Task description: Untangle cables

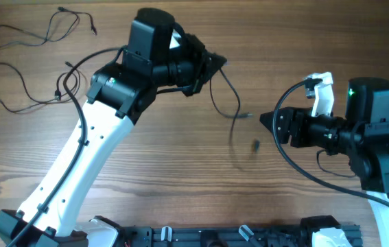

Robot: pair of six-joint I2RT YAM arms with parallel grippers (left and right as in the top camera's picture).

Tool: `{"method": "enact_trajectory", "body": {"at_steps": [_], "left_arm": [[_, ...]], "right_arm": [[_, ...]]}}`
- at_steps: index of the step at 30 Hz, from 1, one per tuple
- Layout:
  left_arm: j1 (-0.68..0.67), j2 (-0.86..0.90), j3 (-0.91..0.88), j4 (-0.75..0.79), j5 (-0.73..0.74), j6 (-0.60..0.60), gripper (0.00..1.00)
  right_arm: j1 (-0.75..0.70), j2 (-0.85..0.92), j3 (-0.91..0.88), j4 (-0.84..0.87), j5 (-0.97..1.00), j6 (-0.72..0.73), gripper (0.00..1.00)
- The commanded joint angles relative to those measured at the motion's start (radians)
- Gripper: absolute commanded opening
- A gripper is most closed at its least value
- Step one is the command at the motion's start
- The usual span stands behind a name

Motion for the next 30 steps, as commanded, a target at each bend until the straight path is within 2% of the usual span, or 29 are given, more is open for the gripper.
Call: {"method": "enact_trajectory", "body": {"at_steps": [1, 6, 11, 15, 20, 30], "left_arm": [[0.013, -0.067, 0.003, 0.076, -0.002, 0.097, 0.04], [0.013, -0.150, 0.005, 0.096, -0.094, 0.220, 0.04], [0.013, -0.234, 0.005, 0.082, -0.198, 0.494, 0.04], [0.013, -0.275, 0.005, 0.023, -0.317, 0.636, 0.04], [0.013, -0.289, 0.005, -0.087, -0.451, 0.663, 0.04], [0.013, -0.289, 0.004, -0.171, -0.536, 0.674, 0.04]], "right_arm": [[0.003, 0.027, 0.010, -0.029, 0.107, 0.009, 0.79], [0.003, 0.062, 0.010, -0.039, 0.105, 0.010, 0.82], [0.003, 0.106, 0.010, -0.039, 0.097, 0.010, 0.82], [0.003, 0.134, 0.010, -0.046, 0.094, 0.010, 0.82], [0.003, 0.156, 0.009, -0.050, 0.094, 0.009, 0.82], [0.003, 0.160, 0.003, -0.048, 0.095, 0.009, 0.83]]}}
